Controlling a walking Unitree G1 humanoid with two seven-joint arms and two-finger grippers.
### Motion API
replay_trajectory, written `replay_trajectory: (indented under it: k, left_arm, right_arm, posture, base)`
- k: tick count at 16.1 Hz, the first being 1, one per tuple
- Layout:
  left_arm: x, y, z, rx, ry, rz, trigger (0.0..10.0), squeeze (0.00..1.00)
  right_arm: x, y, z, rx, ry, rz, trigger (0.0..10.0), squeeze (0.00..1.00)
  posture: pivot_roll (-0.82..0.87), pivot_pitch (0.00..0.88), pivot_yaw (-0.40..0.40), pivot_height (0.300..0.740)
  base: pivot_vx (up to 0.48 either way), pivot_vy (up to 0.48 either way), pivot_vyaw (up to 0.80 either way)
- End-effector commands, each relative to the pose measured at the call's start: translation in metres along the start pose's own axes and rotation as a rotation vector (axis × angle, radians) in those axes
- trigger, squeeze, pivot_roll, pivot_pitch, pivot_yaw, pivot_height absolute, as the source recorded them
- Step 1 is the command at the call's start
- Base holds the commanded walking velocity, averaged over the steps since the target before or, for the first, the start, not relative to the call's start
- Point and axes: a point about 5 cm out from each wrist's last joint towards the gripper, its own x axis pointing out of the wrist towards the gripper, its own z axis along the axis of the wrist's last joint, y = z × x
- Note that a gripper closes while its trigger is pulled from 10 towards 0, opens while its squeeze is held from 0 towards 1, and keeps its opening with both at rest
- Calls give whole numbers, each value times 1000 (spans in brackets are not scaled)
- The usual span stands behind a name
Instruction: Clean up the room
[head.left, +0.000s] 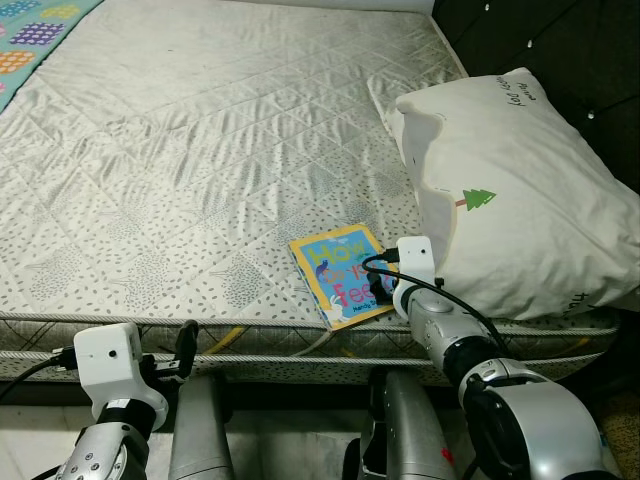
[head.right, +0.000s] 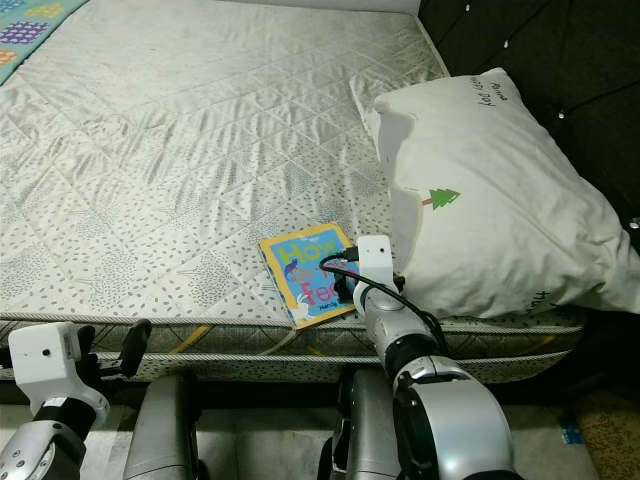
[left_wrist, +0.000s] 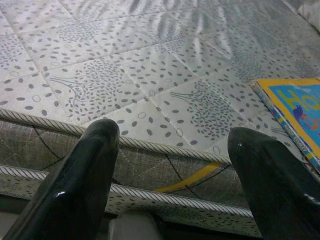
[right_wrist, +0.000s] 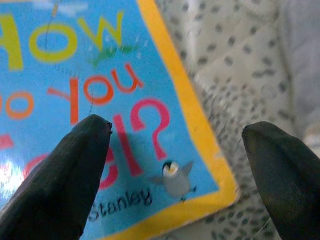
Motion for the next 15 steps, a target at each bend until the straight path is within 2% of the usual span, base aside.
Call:
replay_trajectory:
  k: [1,3,6,11,15]
  left_arm:
    - [0,0,-2,-4,22,-15,10000,0]
    - [2,0,-2,-9,27,-22,10000,0]
    - [6,-2,-1,-12,24,-34,10000,0]
    - [9,-2,0,-17,17,-40,10000,0]
    - [10,0,0,-17,15,-36,10000,0]
  right_arm:
    - [-1,-3,-14,6,59,2,10000,0]
    - [-1,-4,-16,10,69,4,10000,0]
    - [-1,-2,-12,65,45,14,10000,0]
    - [-2,8,-22,42,90,104,10000,0]
    - [-3,-5,-32,1,116,113,10000,0]
  posture:
    - [251,151,-70,517]
    - [248,149,-66,517]
    - [244,135,-63,517]
    - [242,127,-65,517]
    - [233,124,-64,517]
  base:
    - [0,0,0]
    - [0,0,0]
    - [0,0,0]
    - [0,0,0]
    - [0,0,0]
